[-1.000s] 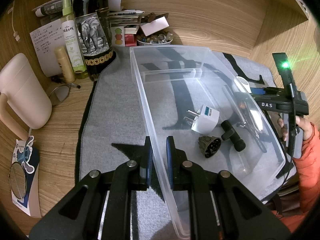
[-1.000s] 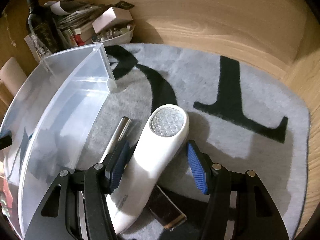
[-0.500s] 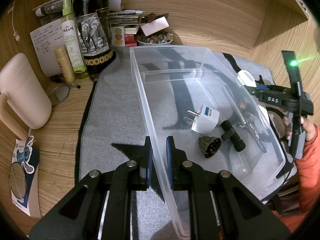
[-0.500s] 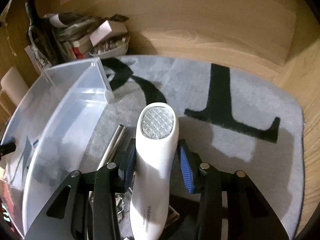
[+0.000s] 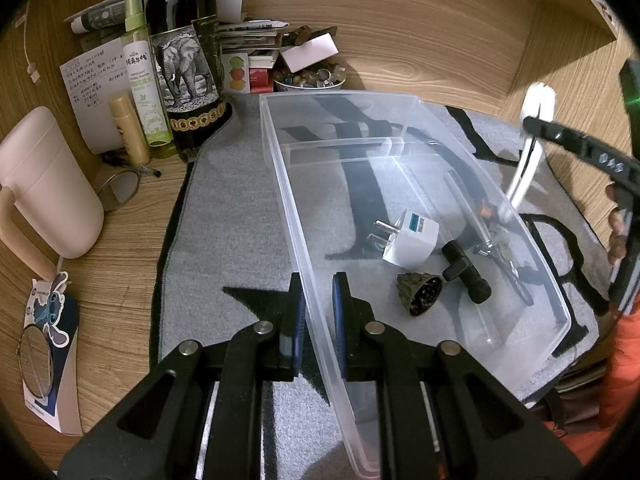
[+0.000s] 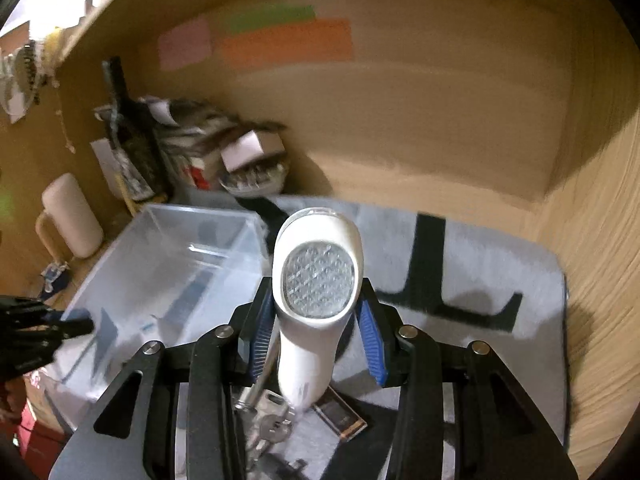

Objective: Organize rigid objects
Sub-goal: 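Grasp the white hair trimmer by its body with the right gripper, then lower the white trimmer into the clear box and open the right gripper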

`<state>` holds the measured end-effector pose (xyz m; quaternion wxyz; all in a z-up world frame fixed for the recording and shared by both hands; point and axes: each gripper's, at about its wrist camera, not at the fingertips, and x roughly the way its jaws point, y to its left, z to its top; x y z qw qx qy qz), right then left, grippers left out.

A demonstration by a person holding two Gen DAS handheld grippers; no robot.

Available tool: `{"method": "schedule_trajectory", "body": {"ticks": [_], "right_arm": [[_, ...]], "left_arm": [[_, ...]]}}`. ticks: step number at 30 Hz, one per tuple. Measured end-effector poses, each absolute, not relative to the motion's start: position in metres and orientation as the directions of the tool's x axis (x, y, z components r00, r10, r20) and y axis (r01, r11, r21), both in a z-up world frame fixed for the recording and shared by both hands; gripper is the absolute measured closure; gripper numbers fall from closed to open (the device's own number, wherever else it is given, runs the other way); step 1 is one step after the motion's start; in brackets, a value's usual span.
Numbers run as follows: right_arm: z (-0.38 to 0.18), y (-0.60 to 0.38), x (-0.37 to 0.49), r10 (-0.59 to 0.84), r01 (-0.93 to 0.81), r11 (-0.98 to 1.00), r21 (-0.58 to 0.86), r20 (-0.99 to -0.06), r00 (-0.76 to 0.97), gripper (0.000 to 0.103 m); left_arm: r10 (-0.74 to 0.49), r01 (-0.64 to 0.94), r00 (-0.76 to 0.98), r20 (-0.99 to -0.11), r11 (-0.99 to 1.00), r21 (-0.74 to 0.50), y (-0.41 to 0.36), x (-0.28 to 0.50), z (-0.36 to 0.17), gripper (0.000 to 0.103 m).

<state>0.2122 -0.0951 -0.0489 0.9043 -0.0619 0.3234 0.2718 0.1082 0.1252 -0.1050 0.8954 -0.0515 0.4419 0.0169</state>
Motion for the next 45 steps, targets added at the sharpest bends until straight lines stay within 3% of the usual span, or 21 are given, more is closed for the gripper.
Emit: {"method": "schedule_trajectory", "body": {"ticks": [15,29,40,45], "right_arm": [[0.001,-0.062,0.161,0.597,-0.673,0.739,0.023,-0.485,0.639,0.067],[-0.007,-0.037,0.145,0.681,-0.764,0.641,0.067,-0.509,0.527,0.067],[-0.054,-0.011,0.164,0.63,-0.758,0.643,0.111,-0.64,0.441,0.067],[-0.059,-0.007,0.179,0.613,-0.738,0.664,0.119,-0.653,0.445,0.067]], "left_arm": [[-0.016,-0.075,0.609,-0.793,0.994,-0.078,0.125,0.108,-0.105,0.09],[-0.018,-0.074,0.611,-0.792,0.994,-0.079,0.125,0.109,-0.105,0.09],[-0.019,-0.074,0.611,-0.791,0.994,-0.081,0.124,0.11,-0.105,0.09],[-0.02,-0.074,0.611,-0.791,0.994,-0.082,0.124,0.11,-0.105,0.09]]}}
